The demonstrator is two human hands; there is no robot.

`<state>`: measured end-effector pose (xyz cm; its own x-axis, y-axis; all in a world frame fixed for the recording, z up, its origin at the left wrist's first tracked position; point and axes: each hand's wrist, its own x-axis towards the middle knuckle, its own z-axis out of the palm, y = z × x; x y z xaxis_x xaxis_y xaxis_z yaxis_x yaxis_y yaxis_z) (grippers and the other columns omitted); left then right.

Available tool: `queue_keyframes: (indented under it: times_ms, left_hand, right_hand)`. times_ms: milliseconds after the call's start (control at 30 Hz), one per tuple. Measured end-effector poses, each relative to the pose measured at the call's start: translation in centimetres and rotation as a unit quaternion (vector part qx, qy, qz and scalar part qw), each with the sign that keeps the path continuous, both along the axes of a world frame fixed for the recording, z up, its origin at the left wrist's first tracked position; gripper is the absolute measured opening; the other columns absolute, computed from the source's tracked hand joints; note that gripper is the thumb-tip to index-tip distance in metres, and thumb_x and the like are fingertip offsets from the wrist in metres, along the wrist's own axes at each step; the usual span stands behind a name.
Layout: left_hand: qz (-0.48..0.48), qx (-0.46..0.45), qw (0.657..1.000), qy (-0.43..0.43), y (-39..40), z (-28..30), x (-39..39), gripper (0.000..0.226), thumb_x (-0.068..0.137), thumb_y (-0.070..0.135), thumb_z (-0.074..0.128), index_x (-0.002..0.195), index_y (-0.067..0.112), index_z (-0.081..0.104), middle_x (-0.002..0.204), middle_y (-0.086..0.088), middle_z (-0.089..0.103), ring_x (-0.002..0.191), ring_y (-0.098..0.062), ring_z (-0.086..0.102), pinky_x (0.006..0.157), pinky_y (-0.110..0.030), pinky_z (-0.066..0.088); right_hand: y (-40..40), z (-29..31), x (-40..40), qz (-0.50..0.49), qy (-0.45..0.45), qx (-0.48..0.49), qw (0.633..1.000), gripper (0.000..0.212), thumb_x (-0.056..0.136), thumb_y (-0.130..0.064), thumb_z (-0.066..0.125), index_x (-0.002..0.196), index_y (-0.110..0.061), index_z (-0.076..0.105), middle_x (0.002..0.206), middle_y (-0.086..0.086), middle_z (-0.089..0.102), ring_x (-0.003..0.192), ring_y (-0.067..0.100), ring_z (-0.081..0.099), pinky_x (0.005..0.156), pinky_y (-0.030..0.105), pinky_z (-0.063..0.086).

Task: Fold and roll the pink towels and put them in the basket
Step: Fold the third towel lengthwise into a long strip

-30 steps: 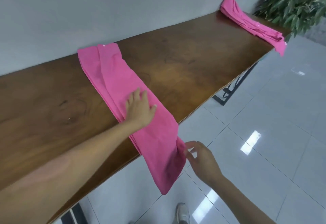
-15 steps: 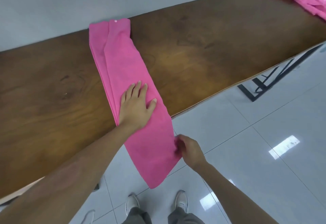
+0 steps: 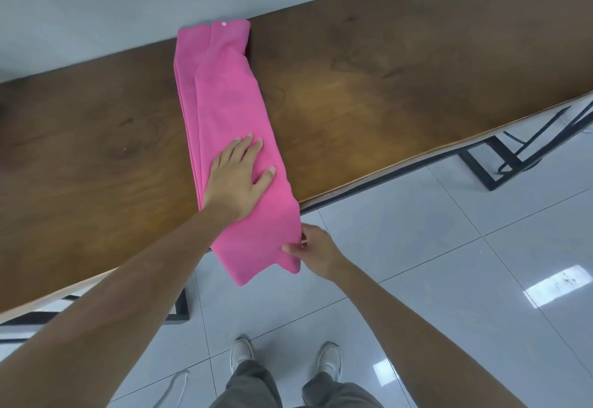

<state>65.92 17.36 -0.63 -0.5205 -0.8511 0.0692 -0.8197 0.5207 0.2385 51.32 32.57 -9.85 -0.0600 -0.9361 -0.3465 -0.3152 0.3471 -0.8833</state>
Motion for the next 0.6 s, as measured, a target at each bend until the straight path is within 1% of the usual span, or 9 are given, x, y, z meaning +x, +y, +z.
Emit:
queue_keyframes:
  times_ms: [33,67,133,233,300,367,400,467,600]
  left_hand:
    - [0.001,-0.001,1.0,-0.001,0.0,0.0,0.0,0.066,0.101,0.059,0.032,0.158,0.027,0.024,0.166,0.006,0.017,0.153,-0.017,0.01,0.125,-0.041,0.01]
    - [0.002,-0.001,1.0,-0.001,0.0,0.0,0.0,0.066,0.101,0.059,0.032,0.158,0.027,0.024,0.166,0.006,0.017,0.153,-0.017,0.01,0.125,-0.041,0.01]
    - [0.004,0.001,1.0,0.001,0.1,0.1,0.0,0.066,0.101,0.058,0.032,0.158,0.027,0.024,0.166,0.007,0.017,0.153,-0.016,0.01,0.125,-0.04,0.01]
    - [0.004,0.001,1.0,0.003,0.1,0.1,0.0,0.065,0.101,0.058,0.032,0.158,0.028,0.024,0.166,0.007,0.018,0.153,-0.016,0.011,0.125,-0.04,0.011]
    - [0.005,0.004,1.0,0.005,0.1,0.1,0.0,0.065,0.101,0.058,0.032,0.158,0.028,0.024,0.166,0.007,0.018,0.153,-0.016,0.011,0.125,-0.041,0.011]
    - [0.006,0.005,1.0,0.003,0.2,0.2,0.0,0.065,0.101,0.059,0.032,0.158,0.028,0.023,0.166,0.007,0.018,0.153,-0.016,0.011,0.125,-0.04,0.011]
    - [0.005,0.006,1.0,0.003,0.1,0.2,0.0,0.065,0.101,0.059,0.032,0.158,0.028,0.023,0.166,0.007,0.018,0.153,-0.016,0.012,0.125,-0.04,0.011]
    - [0.003,0.004,1.0,0.004,0.1,0.2,0.0,0.065,0.101,0.058,0.032,0.158,0.028,0.023,0.166,0.006,0.018,0.153,-0.017,0.012,0.124,-0.039,0.011]
    - [-0.007,0.005,1.0,0.01,-0.1,-0.1,0.1,0.069,0.099,0.063,0.027,0.158,0.028,0.023,0.166,0.006,0.018,0.153,-0.016,0.012,0.124,-0.039,0.012]
  right_hand:
    - [0.8,-0.9,0.2,0.003,0.03,0.022,0.999,0.012,0.087,-0.021,0.067,0.085,-0.009,0.064,0.087,0.008,0.07,0.076,0.017,0.062,0.08,0.046,0.056]
    - [1.7,-1.9,0.3,0.009,0.041,0.051,0.998,0.014,0.085,-0.021,0.064,0.078,-0.009,0.063,0.08,0.009,0.069,0.07,0.017,0.06,0.079,0.05,0.056]
    - [3.5,-2.7,0.4,0.012,0.047,0.093,0.995,0.013,0.083,-0.025,0.063,0.074,-0.017,0.067,0.075,0.001,0.071,0.067,0.015,0.065,0.077,0.047,0.057]
    - [4.4,-2.2,-0.1,0.007,0.107,0.105,0.989,0.018,0.087,-0.032,0.065,0.071,-0.025,0.059,0.072,-0.006,0.064,0.067,0.015,0.059,0.068,0.037,0.053]
    - [4.4,-1.2,-0.9,0.026,0.151,0.115,0.981,0.015,0.089,-0.037,0.066,0.089,-0.022,0.062,0.087,-0.004,0.069,0.079,0.017,0.064,0.074,0.035,0.052]
    - [4.2,0.2,-2.0,0.062,0.17,0.116,0.977,0.029,0.093,-0.036,0.064,0.117,-0.021,0.06,0.105,-0.002,0.072,0.095,0.017,0.067,0.083,0.032,0.054]
    - [4.1,1.2,-2.5,0.071,0.173,0.105,0.977,0.034,0.095,-0.035,0.063,0.124,-0.02,0.057,0.109,-0.003,0.072,0.098,0.016,0.067,0.085,0.03,0.054]
    - [3.9,4.1,-3.3,0.057,0.183,0.051,0.98,0.029,0.097,-0.033,0.06,0.124,-0.02,0.059,0.107,-0.005,0.071,0.097,0.013,0.065,0.087,0.031,0.053]
    - [2.4,10.1,-4.5,0.004,0.152,-0.09,0.984,0.011,0.098,-0.023,0.056,0.1,-0.024,0.066,0.087,-0.011,0.07,0.081,0.009,0.065,0.078,0.032,0.055]
